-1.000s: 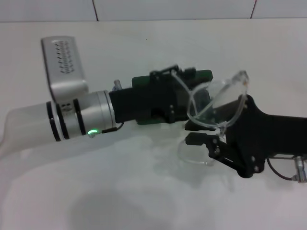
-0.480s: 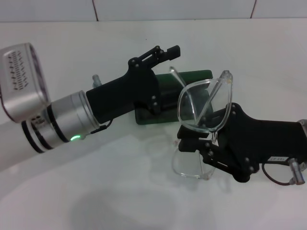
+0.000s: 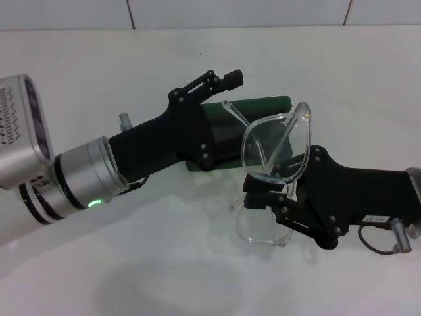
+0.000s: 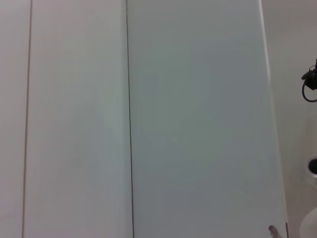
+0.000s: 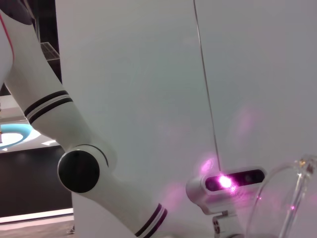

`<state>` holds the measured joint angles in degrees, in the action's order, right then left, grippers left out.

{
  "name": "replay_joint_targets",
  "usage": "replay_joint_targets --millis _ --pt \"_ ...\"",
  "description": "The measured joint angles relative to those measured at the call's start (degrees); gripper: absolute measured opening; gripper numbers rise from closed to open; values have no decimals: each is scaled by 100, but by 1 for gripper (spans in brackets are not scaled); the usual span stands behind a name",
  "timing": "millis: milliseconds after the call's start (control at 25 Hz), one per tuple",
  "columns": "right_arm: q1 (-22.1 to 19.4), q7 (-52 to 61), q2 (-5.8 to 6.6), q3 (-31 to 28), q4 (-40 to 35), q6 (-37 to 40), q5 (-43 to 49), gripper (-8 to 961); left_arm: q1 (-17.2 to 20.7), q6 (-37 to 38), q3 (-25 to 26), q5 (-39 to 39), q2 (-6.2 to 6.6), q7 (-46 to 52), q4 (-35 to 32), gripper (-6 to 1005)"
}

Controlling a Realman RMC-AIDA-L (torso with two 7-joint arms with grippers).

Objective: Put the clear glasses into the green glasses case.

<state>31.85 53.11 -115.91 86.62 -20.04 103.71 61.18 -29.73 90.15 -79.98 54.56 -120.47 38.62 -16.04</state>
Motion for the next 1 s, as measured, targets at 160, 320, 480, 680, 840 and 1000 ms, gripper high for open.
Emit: replay_joint_targets --millis 160,320,480,680,840,1000 --pt "9 257 21 29 0 2 5 102 38 36 0 -12 4 -3 -1 855" --pt "32 502 38 31 1 -42 11 100 46 80 0 -16 6 -4 -1 855" --pt "52 580 44 25 1 -106 54 98 47 128 0 -7 12 -32 -1 855" --pt "77 654 43 16 -6 -195 65 96 71 161 0 12 11 -134 -2 855" --pt "84 656 42 12 -8 -208 64 91 80 169 0 17 9 -136 -4 855" --pt "84 657 42 15 -10 -202 64 74 82 171 0 21 6 -136 -4 854"
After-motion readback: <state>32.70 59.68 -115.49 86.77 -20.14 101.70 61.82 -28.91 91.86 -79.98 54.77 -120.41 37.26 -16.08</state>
